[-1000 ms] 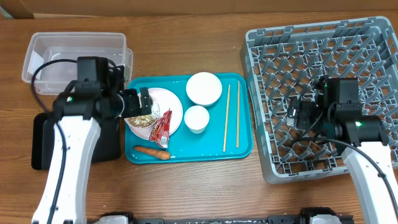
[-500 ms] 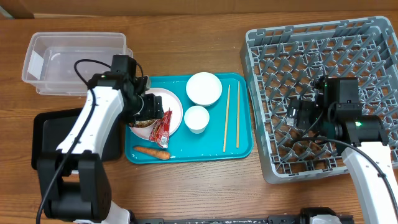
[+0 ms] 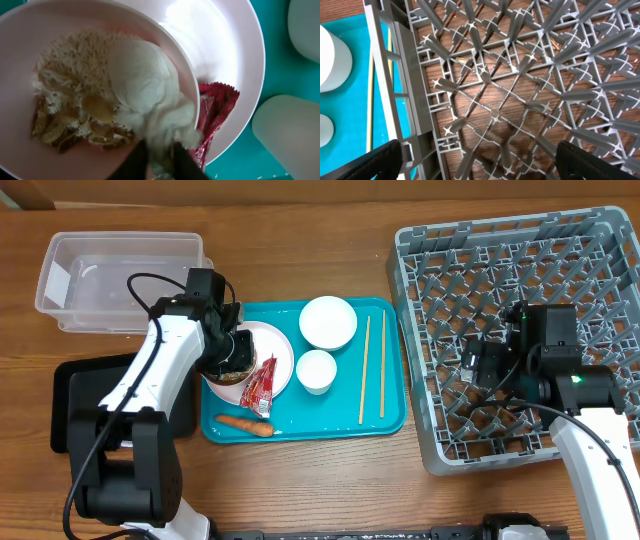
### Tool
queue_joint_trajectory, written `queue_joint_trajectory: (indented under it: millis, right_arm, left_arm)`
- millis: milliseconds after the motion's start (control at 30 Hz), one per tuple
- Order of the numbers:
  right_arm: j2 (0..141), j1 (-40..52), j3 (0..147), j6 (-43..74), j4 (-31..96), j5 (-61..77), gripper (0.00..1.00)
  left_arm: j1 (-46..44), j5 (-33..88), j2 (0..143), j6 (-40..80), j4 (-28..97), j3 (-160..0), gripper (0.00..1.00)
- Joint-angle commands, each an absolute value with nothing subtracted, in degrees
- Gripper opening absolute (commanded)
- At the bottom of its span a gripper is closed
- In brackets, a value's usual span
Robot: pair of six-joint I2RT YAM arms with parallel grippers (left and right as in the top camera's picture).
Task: Sort waste into correct bins and load items into the dishwasher
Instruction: 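Grasp the white crumpled tissue with the left gripper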
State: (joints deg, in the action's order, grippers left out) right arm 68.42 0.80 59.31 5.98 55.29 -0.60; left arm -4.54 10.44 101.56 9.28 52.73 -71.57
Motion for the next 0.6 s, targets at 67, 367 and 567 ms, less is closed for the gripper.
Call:
queue_joint_trajectory:
  millis: [67,367,567]
  right_arm:
    - [67.8,1.0,60.9,6.0,55.0,-0.6,1.00]
    - [67.8,1.0,60.9,6.0,55.0,-0.8,1.00]
    - [67.8,1.0,60.9,6.0,55.0,-1.5,1.00]
  left_arm:
    - [-4.9,9.9,102.0,9.4,52.6,-72.5,0.04]
    - [-3.7,8.4,100.1,9.4,59.3,-80.2,0.04]
    - [-2.3,-2.1,99.5,9.4,62.8,-94.5,0.04]
